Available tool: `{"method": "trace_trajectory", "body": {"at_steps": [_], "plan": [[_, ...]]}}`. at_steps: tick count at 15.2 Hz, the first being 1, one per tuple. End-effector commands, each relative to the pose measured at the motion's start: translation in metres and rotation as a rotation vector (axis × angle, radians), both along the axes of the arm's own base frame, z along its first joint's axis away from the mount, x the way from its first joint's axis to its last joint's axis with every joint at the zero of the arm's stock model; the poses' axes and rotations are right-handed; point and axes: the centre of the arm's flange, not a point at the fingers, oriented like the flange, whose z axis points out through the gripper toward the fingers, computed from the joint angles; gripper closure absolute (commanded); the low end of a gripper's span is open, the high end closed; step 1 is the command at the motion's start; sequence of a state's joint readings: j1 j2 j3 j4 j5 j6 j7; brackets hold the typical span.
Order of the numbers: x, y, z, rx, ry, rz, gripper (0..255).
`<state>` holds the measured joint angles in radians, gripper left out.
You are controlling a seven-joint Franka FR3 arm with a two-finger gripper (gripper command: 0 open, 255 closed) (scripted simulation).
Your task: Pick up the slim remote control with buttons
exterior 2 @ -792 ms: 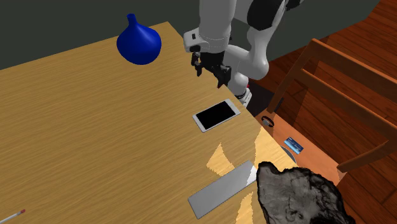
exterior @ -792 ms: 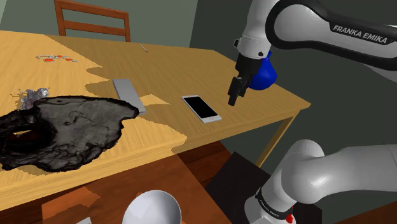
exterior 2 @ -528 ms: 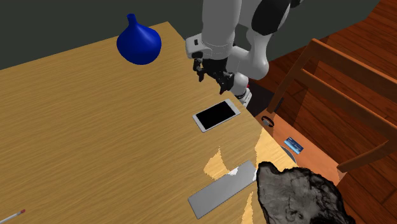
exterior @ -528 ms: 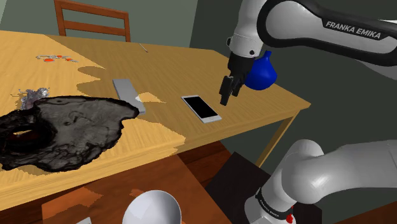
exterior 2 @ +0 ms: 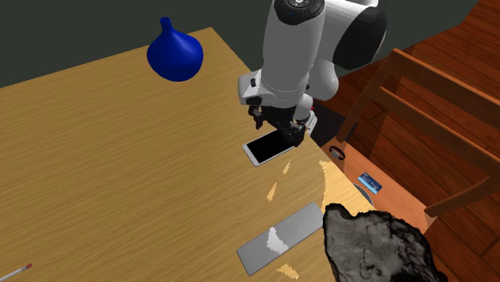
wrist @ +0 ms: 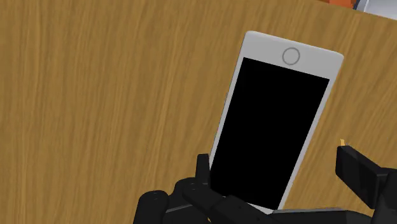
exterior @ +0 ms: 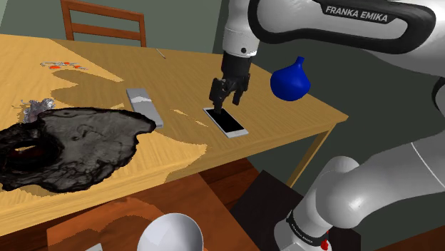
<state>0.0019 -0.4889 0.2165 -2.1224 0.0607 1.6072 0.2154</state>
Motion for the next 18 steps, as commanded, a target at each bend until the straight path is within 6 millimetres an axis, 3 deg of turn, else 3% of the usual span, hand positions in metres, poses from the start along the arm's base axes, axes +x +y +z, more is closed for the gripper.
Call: {"method": "trace_trajectory", "body": {"at_steps": [1,18], "plan": [[0.018,0.018,0.000,0.004,-0.004,-0.017,0],[0.178,0.159,0.008,0.025,-0.038,-0.143,0]]}}
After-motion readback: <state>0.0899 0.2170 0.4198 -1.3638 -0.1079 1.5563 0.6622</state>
